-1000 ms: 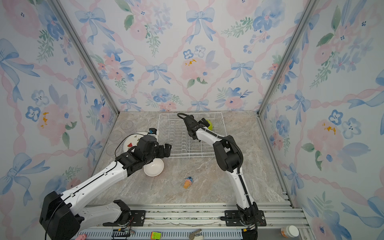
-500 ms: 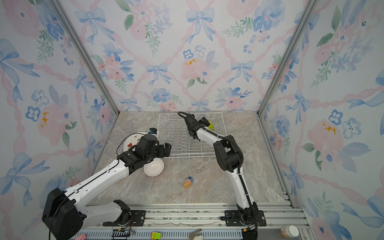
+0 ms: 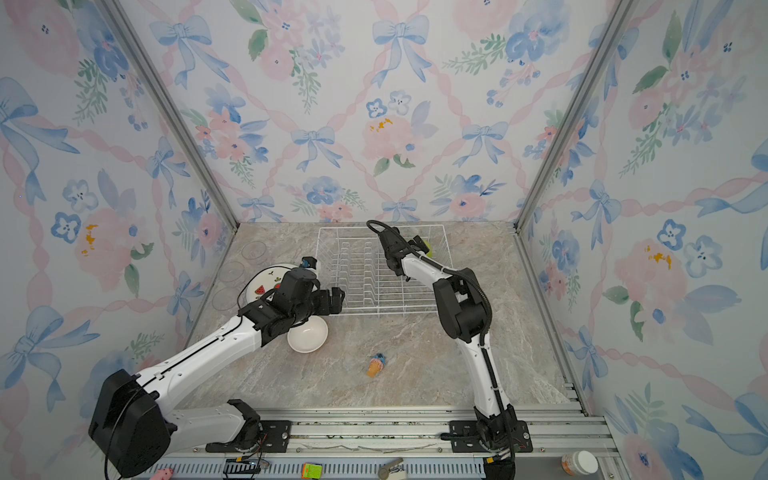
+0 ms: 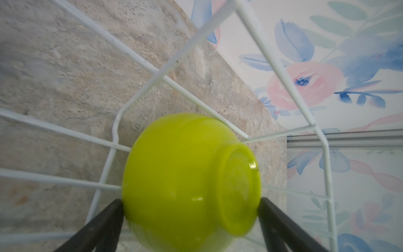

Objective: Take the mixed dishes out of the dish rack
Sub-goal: 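Close the right gripper on the lime-green bowl rim in the rack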

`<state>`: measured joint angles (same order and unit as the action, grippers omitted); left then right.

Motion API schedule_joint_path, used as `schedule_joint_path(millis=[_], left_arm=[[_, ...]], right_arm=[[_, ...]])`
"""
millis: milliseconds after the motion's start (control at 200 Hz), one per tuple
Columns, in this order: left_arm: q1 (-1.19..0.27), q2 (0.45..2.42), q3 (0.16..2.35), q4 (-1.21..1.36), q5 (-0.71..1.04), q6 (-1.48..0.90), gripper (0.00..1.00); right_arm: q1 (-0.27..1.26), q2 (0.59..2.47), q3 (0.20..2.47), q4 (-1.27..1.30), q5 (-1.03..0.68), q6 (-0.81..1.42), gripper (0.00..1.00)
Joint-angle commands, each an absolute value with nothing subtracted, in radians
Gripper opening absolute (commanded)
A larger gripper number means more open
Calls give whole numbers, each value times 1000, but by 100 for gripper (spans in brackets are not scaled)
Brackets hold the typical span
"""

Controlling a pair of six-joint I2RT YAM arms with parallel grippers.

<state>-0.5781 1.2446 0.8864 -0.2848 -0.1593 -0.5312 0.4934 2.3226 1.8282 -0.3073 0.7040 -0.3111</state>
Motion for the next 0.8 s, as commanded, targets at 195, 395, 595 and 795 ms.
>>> schedule_joint_path(millis=[195, 395, 595, 795], left_arm=[[-569, 1267, 906, -276, -154, -536, 98], [-569, 1289, 920, -276, -146, -539, 98], [-569, 1310, 931, -277, -131, -541, 98], [-569, 1317, 937, -277, -127, -543, 98]], right_arm=[[478, 2340, 1815, -268, 841, -346, 97], [475, 2289, 1752, -179, 858, -351, 97], [456, 2279, 1734, -177, 869, -339, 97], [465, 2263, 1699, -119, 921, -396, 97]])
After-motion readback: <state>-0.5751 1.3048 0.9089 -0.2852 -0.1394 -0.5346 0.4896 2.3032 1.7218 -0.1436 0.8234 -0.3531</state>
